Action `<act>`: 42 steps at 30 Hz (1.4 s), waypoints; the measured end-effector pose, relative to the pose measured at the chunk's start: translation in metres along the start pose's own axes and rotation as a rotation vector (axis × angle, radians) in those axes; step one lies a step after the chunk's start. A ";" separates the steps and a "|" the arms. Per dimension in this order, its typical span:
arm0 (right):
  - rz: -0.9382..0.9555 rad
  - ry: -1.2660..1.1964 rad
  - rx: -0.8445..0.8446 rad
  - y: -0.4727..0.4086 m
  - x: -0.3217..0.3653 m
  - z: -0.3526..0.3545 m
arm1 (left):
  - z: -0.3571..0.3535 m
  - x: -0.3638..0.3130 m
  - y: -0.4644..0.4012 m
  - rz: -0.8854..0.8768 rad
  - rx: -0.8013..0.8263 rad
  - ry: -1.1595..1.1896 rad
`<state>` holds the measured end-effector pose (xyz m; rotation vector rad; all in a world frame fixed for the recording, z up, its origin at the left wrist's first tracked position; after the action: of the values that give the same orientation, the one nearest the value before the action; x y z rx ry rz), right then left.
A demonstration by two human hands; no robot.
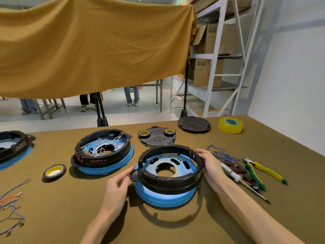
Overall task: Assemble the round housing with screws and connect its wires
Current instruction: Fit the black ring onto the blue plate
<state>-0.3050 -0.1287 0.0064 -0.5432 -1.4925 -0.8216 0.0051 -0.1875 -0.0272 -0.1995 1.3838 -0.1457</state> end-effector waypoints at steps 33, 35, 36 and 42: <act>0.353 0.479 0.302 -0.007 0.005 0.001 | -0.010 0.002 0.011 -0.010 0.073 -0.208; 0.360 0.477 0.323 -0.003 0.002 0.004 | -0.012 0.001 0.014 -0.014 0.142 -0.162; 0.372 0.483 0.326 -0.002 0.001 0.004 | -0.013 0.001 0.015 -0.009 0.163 -0.127; 0.553 0.630 0.266 -0.002 0.007 -0.007 | -0.014 0.006 0.018 -0.082 0.135 -0.164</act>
<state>-0.3027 -0.1362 0.0124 -0.4125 -0.7901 -0.3007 -0.0083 -0.1719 -0.0396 -0.1524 1.1987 -0.2837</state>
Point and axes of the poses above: each hand's wrist, its own y-axis away from the middle knuckle, its own z-axis out of the back of the hand, x = y × z, the point moved 2 cm from there along -y, towards the middle knuckle, and after that the axes turned 13 degrees about -x, right-handed, at the moved point
